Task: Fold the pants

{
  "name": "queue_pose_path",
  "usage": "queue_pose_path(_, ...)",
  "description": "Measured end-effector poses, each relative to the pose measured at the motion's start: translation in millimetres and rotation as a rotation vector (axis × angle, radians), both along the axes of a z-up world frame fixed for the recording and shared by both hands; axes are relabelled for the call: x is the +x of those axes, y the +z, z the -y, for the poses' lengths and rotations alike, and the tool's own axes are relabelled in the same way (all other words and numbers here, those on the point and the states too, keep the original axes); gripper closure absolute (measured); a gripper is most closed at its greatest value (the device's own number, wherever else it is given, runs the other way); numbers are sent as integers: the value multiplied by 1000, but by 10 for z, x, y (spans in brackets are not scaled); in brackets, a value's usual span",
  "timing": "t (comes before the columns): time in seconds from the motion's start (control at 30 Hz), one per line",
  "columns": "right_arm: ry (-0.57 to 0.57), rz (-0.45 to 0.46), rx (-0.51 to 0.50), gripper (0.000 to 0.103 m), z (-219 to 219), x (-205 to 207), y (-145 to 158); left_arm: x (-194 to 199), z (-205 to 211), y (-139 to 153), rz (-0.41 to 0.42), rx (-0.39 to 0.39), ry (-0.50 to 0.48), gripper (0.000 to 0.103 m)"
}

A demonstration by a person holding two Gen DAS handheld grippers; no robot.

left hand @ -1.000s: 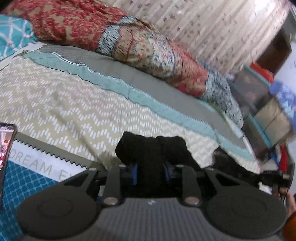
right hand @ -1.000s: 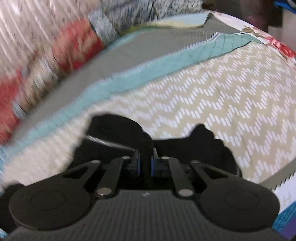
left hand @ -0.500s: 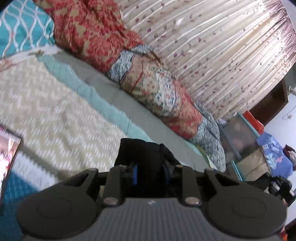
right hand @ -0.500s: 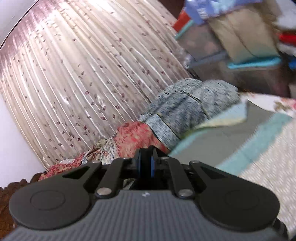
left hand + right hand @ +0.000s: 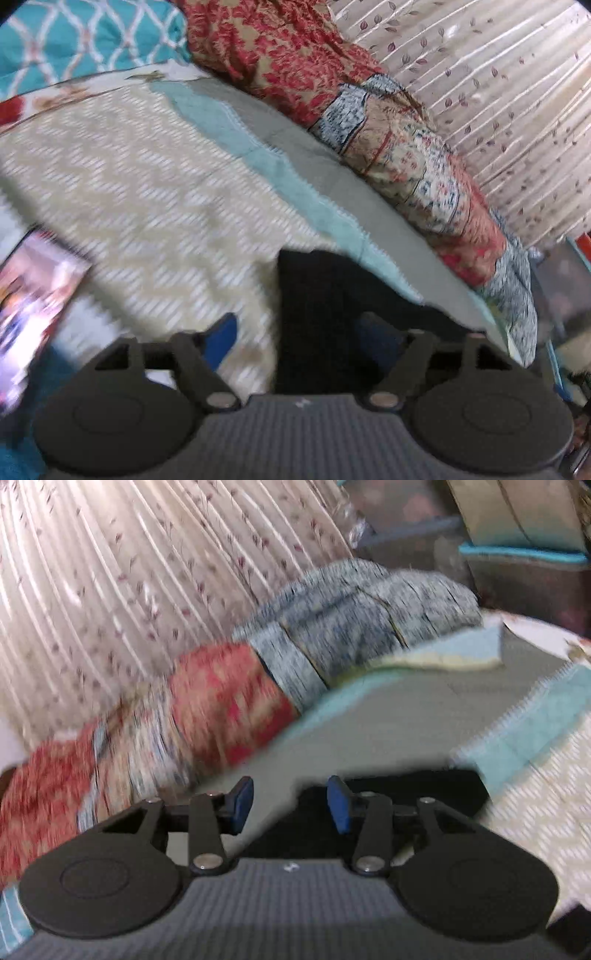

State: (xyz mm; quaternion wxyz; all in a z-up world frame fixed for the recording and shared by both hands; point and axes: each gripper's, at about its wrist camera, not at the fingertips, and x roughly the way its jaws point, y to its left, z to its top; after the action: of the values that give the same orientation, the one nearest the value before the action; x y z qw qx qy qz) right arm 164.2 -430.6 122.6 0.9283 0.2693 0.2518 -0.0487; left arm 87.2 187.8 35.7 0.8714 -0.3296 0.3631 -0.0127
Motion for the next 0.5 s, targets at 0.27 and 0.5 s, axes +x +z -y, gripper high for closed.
queue_pose_path(0.27,-73,-139,124,55,331,-1661,-795,-653,157,-228,-101,-113,-127,12)
queue_pose_path(0.5,-136,-202,128,53,226,-2319,-957,-695,570,-553,-198,-280,-212,6)
